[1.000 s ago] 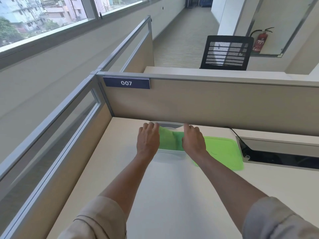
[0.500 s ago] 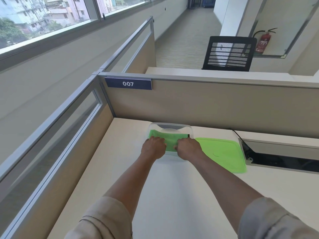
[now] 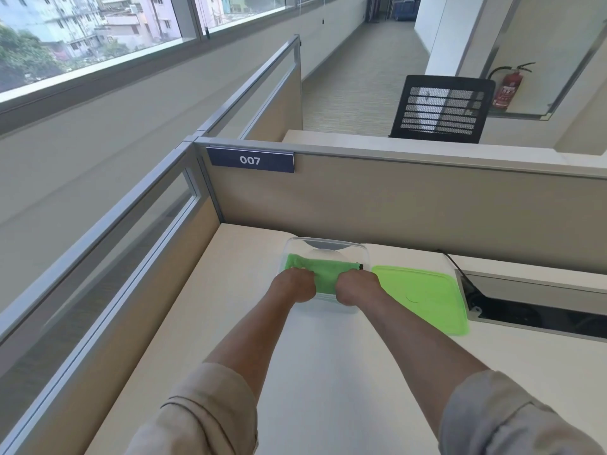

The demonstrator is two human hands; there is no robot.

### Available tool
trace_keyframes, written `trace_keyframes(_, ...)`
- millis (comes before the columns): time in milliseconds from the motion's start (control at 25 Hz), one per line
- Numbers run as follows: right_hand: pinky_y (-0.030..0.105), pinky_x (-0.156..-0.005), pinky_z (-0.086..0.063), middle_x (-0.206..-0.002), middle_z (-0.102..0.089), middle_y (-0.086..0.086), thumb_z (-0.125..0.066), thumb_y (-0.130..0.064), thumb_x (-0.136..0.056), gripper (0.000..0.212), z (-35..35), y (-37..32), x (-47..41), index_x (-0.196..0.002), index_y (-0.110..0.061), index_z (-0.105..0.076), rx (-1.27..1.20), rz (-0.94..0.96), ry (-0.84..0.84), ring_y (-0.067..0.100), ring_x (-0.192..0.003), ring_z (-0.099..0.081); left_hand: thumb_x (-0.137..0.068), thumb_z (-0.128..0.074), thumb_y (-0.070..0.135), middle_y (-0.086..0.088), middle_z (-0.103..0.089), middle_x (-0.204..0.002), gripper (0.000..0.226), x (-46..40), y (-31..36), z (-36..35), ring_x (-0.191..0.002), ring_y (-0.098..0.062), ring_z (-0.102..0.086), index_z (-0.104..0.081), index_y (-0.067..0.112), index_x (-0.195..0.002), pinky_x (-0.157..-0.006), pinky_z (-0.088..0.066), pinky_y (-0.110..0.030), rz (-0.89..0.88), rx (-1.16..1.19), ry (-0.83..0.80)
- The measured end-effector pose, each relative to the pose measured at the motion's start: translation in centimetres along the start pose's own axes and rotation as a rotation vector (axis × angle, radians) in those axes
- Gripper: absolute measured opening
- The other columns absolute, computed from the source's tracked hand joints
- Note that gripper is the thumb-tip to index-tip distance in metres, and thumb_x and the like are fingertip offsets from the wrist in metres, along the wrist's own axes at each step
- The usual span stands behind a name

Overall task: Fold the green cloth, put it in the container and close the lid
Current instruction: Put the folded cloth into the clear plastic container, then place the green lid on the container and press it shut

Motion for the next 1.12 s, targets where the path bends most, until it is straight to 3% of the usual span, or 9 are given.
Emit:
trace_keyframes(240,0.032,-0.081,-0.047,-0.128,-0.061,0.008,-0.044,-0.013,-0.090,0.035,-0.1,0.0,0.3,-0.121,-0.012,-0.061,0.017,0.017,0.022,0.027,-0.116,-0.059,-0.095,-0.033,0.015,-0.014,-0.051,-0.143,0.050,0.5,0.0,-0.3,-0.127,-0.034,-0.050,-0.046,0.017,-0.143,-0.103,-0.044,-0.042,0.001,0.034,0.055)
trace_keyframes(400,0.031,-0.072,-0.043,-0.121,-0.064,0.010,-0.047,-0.009,-0.088,0.031,-0.2,0.2,0.3,-0.114,-0.009,-0.063,-0.080,0.023,0.089,0.029,-0.109,-0.062,-0.093,-0.035,0.016,-0.012,-0.062,-0.128,0.046,1.2,0.0,-0.4,-0.113,-0.036,-0.060,-0.056,0.021,-0.133,-0.092,-0.049,-0.040,0.043,0.133,0.202)
trace_keyframes(560,0.037,-0.076,-0.049,-0.114,-0.066,0.014,-0.049,-0.011,-0.089,0.023,0.2,0.6,1.2,-0.109,-0.007,-0.060,-0.225,0.052,0.256,0.034,-0.105,-0.063,-0.090,-0.041,0.012,-0.009,-0.066,-0.118,0.036,2.2,0.4,0.5,-0.104,-0.034,-0.063,-0.063,0.015,-0.119,-0.082,-0.049,-0.038,0.011,0.166,0.394)
trace_keyframes(680,0.040,-0.078,-0.048,-0.110,-0.065,0.013,-0.049,-0.018,-0.093,0.018,1.1,1.8,2.4,-0.106,-0.009,-0.057,-0.343,0.090,0.446,0.036,-0.101,-0.061,-0.090,-0.045,0.009,-0.007,-0.066,-0.111,0.027,3.6,2.3,2.0,-0.102,-0.030,-0.060,-0.061,0.010,-0.111,-0.084,-0.046,-0.039,-0.113,0.121,0.630)
trace_keyframes(800,0.042,-0.080,-0.048,-0.110,-0.065,0.012,-0.048,-0.018,-0.092,0.018,1.6,4.3,3.9,-0.106,-0.010,-0.057,-0.371,0.101,0.564,0.036,-0.101,-0.060,-0.085,-0.051,0.003,-0.006,-0.068,-0.107,0.030,4.9,5.9,2.4,-0.095,-0.031,-0.059,-0.063,0.010,-0.111,-0.083,-0.047,-0.039,-0.257,0.080,0.729)
trace_keyframes(920,0.044,-0.084,-0.048,-0.122,-0.060,0.011,-0.048,-0.014,-0.092,0.023,0.8,8.0,5.5,-0.113,-0.008,-0.055,-0.355,0.043,0.579,0.035,-0.106,-0.058,-0.080,-0.052,0.002,-0.005,-0.067,-0.100,0.029,5.9,10.1,1.6,-0.089,-0.029,-0.056,-0.065,0.012,-0.103,-0.081,-0.045,-0.038,-0.396,0.035,0.756)
trace_keyframes(1120,0.044,-0.083,-0.050,-0.154,-0.033,0.008,-0.053,-0.011,-0.090,0.035,-1.4,13.6,8.0,-0.125,-0.007,-0.049,-0.335,-0.102,0.546,0.036,-0.111,-0.056,-0.082,-0.052,-0.002,-0.006,-0.066,-0.094,0.023,6.3,15.5,-1.1,-0.092,-0.028,-0.056,-0.067,0.009,-0.095,-0.080,-0.047,-0.038,-0.618,-0.105,0.690)
Point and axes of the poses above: each hand's wrist, its own x-axis away from the middle knuckle, its own z-axis out of the back of the hand, y = z × x, the point moved 4 cm from there along -x, towards the middle knuckle
